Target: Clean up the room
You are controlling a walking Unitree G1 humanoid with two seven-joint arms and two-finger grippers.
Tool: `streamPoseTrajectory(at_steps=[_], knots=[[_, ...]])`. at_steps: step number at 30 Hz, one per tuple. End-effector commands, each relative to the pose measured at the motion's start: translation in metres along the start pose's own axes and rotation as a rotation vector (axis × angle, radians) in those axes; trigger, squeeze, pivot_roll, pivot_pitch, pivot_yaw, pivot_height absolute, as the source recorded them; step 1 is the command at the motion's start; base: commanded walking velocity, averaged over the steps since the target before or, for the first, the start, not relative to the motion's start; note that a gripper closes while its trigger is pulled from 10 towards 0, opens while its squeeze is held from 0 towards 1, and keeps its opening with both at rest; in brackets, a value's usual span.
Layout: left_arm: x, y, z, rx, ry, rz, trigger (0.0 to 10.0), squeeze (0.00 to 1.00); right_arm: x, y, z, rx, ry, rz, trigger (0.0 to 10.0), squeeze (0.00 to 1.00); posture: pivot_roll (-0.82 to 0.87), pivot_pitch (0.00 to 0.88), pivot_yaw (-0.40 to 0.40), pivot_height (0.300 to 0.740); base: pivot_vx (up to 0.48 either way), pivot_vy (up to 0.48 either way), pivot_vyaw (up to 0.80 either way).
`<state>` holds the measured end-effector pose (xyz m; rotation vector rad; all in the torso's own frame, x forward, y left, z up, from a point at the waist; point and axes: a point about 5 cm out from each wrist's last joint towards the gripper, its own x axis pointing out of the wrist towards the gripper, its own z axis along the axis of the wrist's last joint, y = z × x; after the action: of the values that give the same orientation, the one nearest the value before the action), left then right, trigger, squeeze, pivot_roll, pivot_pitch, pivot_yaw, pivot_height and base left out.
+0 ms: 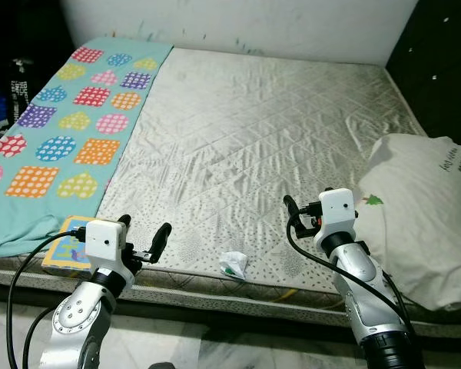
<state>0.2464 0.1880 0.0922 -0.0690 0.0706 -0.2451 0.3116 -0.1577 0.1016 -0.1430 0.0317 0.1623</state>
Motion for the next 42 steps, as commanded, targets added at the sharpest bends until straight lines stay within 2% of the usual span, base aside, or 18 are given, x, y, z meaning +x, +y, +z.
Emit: streamPoseTrajectory(at_steps=[1,6,42], knots=[[-0.0011,0.001,-0.0038,0.004,0.018,0.005,10.0,0.0,-0.0017,-0.0032,-0.0026,0.004,0.007,-0.01,10.0,0.0,0.09,0.095,-0.031,0.74,0.0,0.0,0.0],[-0.0009,0.0023,-0.004,0.012,0.019,0.012,10.0,0.0,-0.0014,0.001,-0.0001,0.035,-0.009,0.015,10.0,0.0,0.09,0.092,-0.03,0.74,0.0,0.0,0.0],[-0.0009,0.0025,-0.004,0.013,0.019,0.013,10.0,0.0,-0.0012,0.0009,-0.0006,0.021,0.002,0.011,10.0,0.0,0.09,0.092,-0.03,0.74,0.0,0.0,0.0]])
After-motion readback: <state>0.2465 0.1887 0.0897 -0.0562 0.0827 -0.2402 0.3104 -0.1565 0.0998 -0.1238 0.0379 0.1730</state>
